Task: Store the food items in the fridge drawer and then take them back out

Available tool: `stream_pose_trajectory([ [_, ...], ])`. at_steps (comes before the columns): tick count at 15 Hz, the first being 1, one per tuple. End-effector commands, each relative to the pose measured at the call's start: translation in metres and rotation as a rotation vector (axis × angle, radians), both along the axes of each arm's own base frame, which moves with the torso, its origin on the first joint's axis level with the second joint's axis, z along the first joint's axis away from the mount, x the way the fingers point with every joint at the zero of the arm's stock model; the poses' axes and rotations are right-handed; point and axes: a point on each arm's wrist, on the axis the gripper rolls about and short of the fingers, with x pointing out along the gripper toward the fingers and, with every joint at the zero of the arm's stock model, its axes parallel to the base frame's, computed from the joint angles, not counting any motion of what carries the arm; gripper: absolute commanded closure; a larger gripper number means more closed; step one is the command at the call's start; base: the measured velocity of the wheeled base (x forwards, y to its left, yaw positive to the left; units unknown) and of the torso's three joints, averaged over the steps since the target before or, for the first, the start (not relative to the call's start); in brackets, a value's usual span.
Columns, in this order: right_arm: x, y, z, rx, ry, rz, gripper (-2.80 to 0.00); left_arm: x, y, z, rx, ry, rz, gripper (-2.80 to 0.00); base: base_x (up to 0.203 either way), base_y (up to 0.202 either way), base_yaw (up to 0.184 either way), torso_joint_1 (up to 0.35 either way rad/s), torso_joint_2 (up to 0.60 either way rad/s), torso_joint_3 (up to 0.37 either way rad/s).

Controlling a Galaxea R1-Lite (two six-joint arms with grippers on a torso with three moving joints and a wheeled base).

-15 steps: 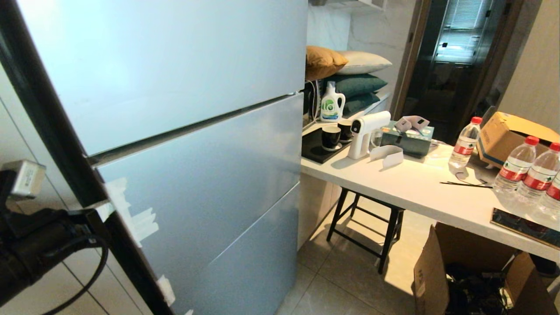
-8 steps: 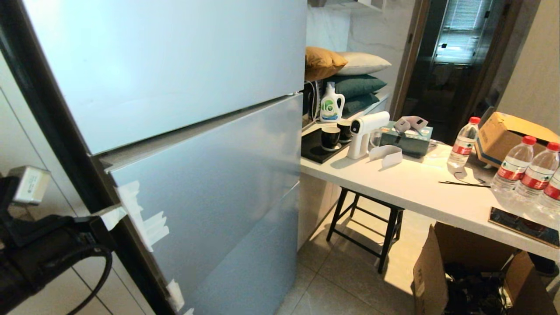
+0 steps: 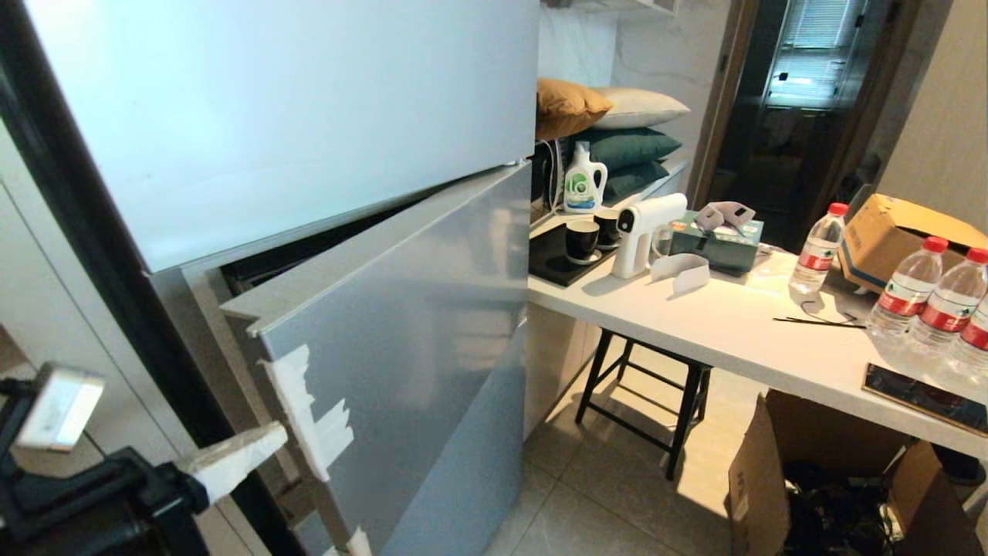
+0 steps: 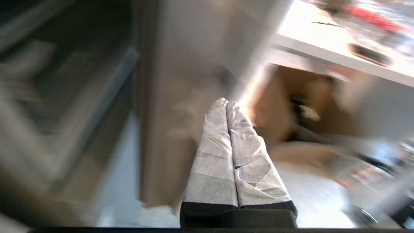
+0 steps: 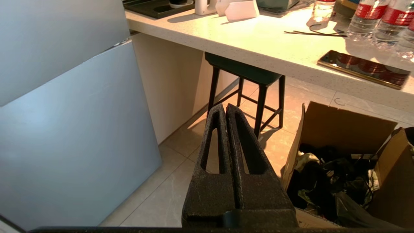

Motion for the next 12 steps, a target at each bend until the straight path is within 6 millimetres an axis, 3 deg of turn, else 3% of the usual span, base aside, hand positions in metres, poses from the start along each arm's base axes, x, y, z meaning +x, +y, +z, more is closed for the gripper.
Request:
stream_pose_trajectory([
  [1,0.000,0.000,0.000,0.001,0.001,0.000,0.00,-0.015,0.001,0.003,-0.042,-0.037,-0.032,0.00,0.000,0.000,0.000,0.000,0.00,0.000],
  [5,0.000,0.000,0.000,0.001,0.001,0.000,0.00,-0.007,-0.001,0.006,-0.039,-0.027,-0.026,0.00,0.000,0.000,0.000,0.000,0.00,0.000],
  [9,0.000,0.000,0.000,0.001,0.001,0.000,0.00,0.024,-0.004,0.012,0.000,-0.010,0.183,0.00,0.000,0.000,0.000,0.000,0.00,0.000],
  [12,0.000,0.000,0.000,0.001,0.001,0.000,0.00,0.028,-0.009,0.012,0.000,-0.003,0.166,0.00,0.000,0.000,0.000,0.000,0.00,0.000],
])
